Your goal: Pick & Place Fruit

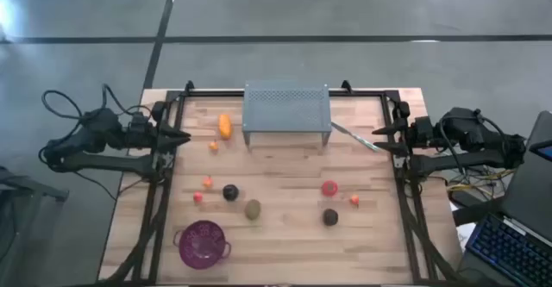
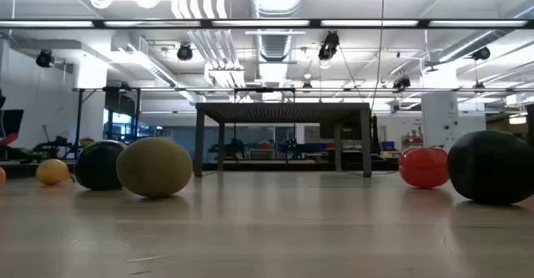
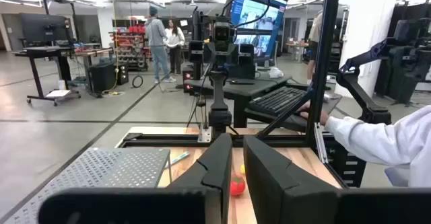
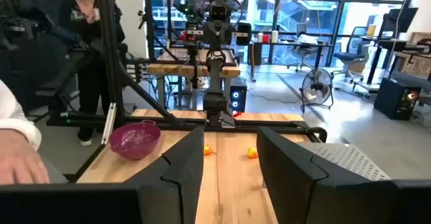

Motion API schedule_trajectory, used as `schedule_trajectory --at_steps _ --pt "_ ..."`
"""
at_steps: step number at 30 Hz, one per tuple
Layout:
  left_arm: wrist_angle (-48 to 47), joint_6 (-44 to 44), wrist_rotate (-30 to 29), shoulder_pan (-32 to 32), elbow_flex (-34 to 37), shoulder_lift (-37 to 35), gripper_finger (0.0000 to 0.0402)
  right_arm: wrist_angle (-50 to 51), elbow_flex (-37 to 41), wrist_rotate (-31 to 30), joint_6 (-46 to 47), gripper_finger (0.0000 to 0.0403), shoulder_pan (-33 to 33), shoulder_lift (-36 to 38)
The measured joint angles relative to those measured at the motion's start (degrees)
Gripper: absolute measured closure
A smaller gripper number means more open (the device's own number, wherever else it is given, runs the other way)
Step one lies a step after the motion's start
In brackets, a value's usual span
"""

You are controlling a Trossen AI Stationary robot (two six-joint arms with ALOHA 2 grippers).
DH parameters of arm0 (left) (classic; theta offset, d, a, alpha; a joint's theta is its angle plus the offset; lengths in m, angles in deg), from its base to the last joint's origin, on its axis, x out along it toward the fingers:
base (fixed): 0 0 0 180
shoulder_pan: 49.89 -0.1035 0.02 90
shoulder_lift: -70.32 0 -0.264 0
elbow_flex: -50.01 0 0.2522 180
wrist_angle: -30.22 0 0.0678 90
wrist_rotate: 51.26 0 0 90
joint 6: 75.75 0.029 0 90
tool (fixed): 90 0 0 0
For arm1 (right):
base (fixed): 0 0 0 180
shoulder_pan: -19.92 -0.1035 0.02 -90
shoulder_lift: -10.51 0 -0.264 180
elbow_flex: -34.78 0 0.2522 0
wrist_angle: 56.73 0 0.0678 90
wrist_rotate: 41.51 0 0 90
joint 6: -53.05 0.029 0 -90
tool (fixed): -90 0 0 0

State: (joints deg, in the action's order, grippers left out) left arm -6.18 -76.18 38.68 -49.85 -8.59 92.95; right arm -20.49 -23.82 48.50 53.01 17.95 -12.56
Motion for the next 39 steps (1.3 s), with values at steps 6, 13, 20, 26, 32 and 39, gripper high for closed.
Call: schedule_trajectory --at_steps 6,13,20,26,32,39 --pt "0.0 0.0 0.0 0.0 0.0 0.0 0.0357 0.0 0.0 0.0 0.0 0.0256 0.0 0.0" --pt "0.0 0.0 0.0 0.0 0.0 0.0 0.0354 0.0 0.0 0.0 0.0 0.0242 0.0 0.0" --pt "0.0 0.0 0.0 0.0 0.0 0.0 0.0356 0.0 0.0 0.0 0.0 0.0227 0.0 0.0" --pt "0.0 0.0 0.0 0.0 0.0 0.0 0.0355 0.0 0.0 0.0 0.0 0.0216 0.0 0.0" --pt "0.0 0.0 0.0 0.0 0.0 0.0 0.0354 0.0 0.0 0.0 -0.2 0.0209 0.0 0.2" --pt "0.0 0.0 0.0 0.0 0.0 0.0 0.0355 0.0 0.0 0.0 -0.1 0.0204 0.0 0.0"
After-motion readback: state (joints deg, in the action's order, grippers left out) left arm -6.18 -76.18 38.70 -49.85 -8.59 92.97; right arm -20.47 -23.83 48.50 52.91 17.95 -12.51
